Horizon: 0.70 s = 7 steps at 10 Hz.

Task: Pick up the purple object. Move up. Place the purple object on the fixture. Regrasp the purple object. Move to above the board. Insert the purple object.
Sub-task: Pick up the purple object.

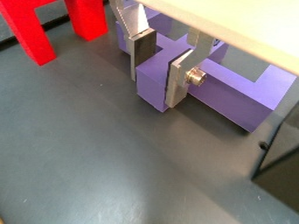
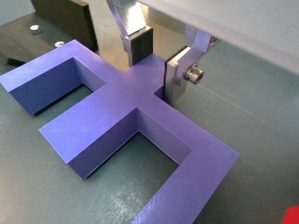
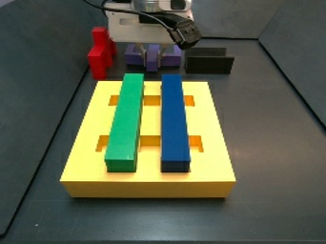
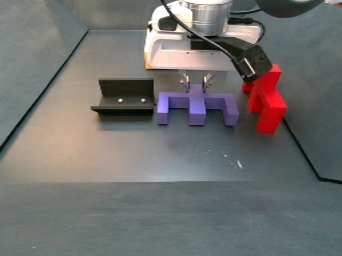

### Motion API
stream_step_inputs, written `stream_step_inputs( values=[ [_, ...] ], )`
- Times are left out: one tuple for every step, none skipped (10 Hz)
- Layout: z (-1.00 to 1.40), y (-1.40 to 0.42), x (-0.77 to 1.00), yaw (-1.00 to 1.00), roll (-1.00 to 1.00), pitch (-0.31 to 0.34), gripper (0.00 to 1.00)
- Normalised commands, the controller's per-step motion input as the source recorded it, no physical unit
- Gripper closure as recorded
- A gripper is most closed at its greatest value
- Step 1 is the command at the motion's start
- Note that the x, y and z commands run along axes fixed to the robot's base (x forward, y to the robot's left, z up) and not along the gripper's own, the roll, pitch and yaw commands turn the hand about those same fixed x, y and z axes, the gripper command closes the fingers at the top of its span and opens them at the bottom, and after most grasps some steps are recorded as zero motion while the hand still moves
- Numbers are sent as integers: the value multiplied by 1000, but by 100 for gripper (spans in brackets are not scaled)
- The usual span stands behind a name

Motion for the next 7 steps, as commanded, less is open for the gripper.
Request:
stream_step_inputs(
  values=[
    [0, 0, 0, 0, 0, 0, 100],
    [0, 0, 0, 0, 0, 0, 100],
    [0, 0, 0, 0, 0, 0, 100],
    [0, 0, 0, 0, 0, 0, 100],
    [0, 0, 0, 0, 0, 0, 100],
    [0, 0, 0, 0, 0, 0, 100],
    [0, 0, 0, 0, 0, 0, 100]
  ],
)
